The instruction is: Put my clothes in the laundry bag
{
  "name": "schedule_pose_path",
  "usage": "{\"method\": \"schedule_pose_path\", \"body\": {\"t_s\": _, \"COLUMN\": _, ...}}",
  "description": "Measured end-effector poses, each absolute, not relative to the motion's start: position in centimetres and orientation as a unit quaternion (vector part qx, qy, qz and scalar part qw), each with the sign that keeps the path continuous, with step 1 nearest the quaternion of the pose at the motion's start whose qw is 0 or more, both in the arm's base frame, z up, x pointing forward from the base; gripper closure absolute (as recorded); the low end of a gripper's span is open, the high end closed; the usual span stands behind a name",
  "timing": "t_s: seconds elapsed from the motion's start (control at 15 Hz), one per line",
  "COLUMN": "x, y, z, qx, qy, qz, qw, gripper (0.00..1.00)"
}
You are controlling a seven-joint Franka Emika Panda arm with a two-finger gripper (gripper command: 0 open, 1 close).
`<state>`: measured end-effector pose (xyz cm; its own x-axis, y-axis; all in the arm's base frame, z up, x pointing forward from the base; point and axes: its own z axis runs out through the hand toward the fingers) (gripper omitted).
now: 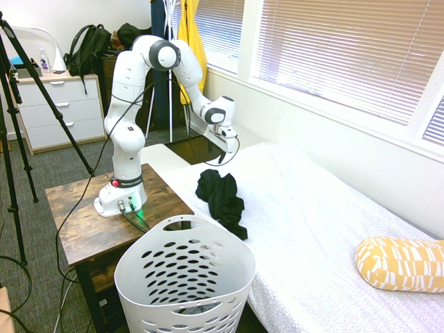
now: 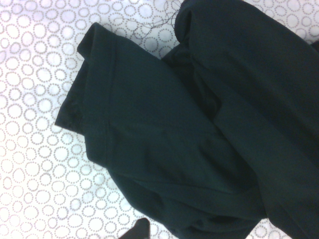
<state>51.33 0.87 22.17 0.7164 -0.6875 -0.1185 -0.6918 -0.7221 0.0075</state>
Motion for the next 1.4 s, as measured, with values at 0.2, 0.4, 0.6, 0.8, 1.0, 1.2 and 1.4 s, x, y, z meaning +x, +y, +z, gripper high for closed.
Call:
{"method": "schedule_pose_path", "body": {"t_s": 0.2, "x": 52.1, "y": 3.3, "z": 18.4, "qx": -0.933, "qy": 0.352, "qz": 0.081, "qw": 0.009, "gripper": 0.0}}
{"method": "schedule_pose_path", "body": {"t_s": 0.4, "x": 51.1, "y": 7.3, "z": 14.6, "qx": -0.94, "qy": 0.326, "qz": 0.103, "qw": -0.006, "gripper": 0.0}}
{"method": "schedule_pose_path", "body": {"t_s": 0.6, "x": 51.3, "y": 8.6, "z": 11.3, "qx": -0.947, "qy": 0.306, "qz": 0.099, "qw": -0.031, "gripper": 0.0}}
{"method": "schedule_pose_path", "body": {"t_s": 0.8, "x": 51.0, "y": 8.7, "z": 8.0, "qx": -0.957, "qy": 0.267, "qz": 0.086, "qw": -0.074, "gripper": 0.0}}
{"method": "schedule_pose_path", "body": {"t_s": 1.0, "x": 50.8, "y": 8.7, "z": 5.4, "qx": -0.962, "qy": 0.242, "qz": 0.075, "qw": -0.096, "gripper": 0.0}}
{"method": "schedule_pose_path", "body": {"t_s": 1.2, "x": 51.0, "y": 8.2, "z": 3.7, "qx": -0.966, "qy": 0.216, "qz": 0.064, "qw": -0.124, "gripper": 0.0}}
{"method": "schedule_pose_path", "body": {"t_s": 1.4, "x": 50.6, "y": 8.6, "z": 2.7, "qx": -0.967, "qy": 0.204, "qz": 0.066, "qw": -0.135, "gripper": 1.0}}
